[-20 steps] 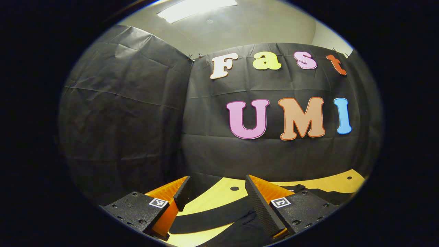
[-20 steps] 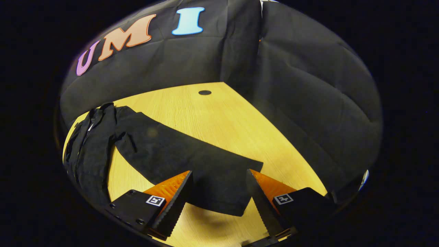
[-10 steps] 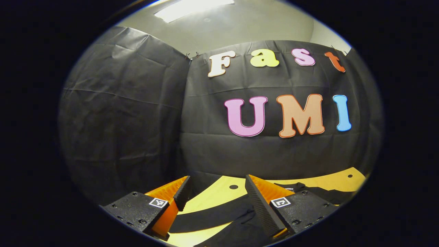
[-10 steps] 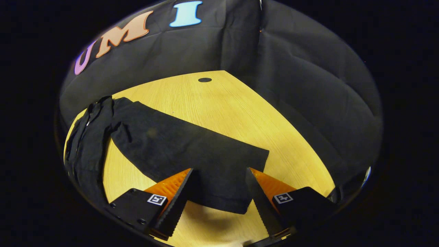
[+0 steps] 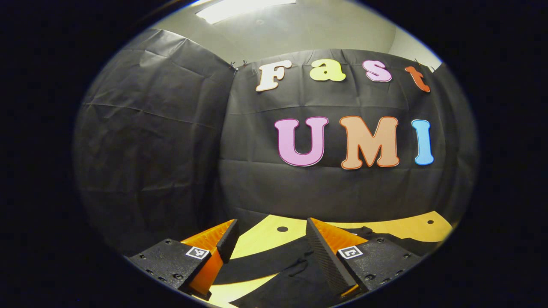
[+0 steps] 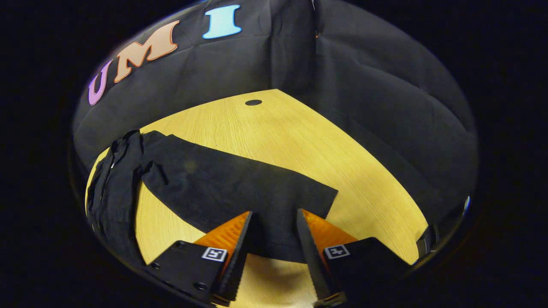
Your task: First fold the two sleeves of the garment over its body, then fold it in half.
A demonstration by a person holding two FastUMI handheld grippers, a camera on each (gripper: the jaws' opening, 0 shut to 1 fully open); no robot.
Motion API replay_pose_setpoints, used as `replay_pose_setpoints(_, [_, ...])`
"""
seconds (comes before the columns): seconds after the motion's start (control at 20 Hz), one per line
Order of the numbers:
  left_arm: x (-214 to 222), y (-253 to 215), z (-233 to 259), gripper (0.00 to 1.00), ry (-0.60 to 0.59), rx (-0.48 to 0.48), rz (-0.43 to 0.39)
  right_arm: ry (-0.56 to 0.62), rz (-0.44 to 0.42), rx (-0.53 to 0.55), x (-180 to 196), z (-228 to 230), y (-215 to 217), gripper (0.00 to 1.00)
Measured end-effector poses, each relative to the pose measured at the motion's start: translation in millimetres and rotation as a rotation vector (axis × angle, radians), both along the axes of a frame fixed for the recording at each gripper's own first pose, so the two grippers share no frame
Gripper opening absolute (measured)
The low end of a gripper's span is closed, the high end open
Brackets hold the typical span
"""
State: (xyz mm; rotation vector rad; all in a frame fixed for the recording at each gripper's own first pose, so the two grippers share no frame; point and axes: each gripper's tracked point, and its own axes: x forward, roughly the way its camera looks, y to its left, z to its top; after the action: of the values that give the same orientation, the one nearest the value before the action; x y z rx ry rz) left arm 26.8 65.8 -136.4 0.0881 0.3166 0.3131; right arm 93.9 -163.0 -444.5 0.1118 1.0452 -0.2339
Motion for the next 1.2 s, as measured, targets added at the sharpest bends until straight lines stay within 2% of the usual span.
replay_pose_setpoints(0.1, [-2, 1, -3, 0.92, 0.004, -0.005, 0.015, 0.013, 0.003, 0.019, 2, 0, 3, 0.53])
replay_pose_setpoints(0.2, [-5, 2, -5, 0.92, 0.006, -0.011, 0.032, 0.019, -0.009, 0.067, 2, 1, 5, 0.24])
replay_pose_setpoints(0.3, [-9, 3, -7, 0.93, 0.005, -0.008, 0.048, 0.019, -0.031, 0.117, 6, 2, 7, 0.08])
replay_pose_setpoints(0.4, [-10, 3, -8, 0.93, 0.001, -0.01, 0.056, 0.017, -0.015, 0.14, 6, 0, 7, 0.03])
replay_pose_setpoints(0.65, [-19, 7, -6, 0.92, -0.004, -0.013, 0.092, 0.013, 0.067, 0.081, 10, 7, 6, 0.03])
replay_pose_setpoints(0.75, [-24, 9, -3, 0.93, -0.006, -0.004, 0.097, -0.013, 0.081, 0.095, 20, 21, 13, 0.02])
replay_pose_setpoints(0.95, [-30, 19, 1, 0.92, -0.007, 0.007, 0.116, -0.125, 0.067, 0.118, 61, 68, 21, 0.0])
replay_pose_setpoints(1.0, [-30, 20, 2, 0.92, -0.01, 0.003, 0.116, -0.154, 0.068, 0.12, 73, 80, 27, 0.02])
replay_pose_setpoints(1.15, [-32, 29, 0, 0.92, -0.001, 0.004, 0.112, -0.237, 0.114, 0.134, 108, 119, 55, 0.0])
replay_pose_setpoints(1.2, [-33, 33, -1, 0.92, 0.004, 0.007, 0.112, -0.262, 0.141, 0.135, 123, 130, 72, 0.02])
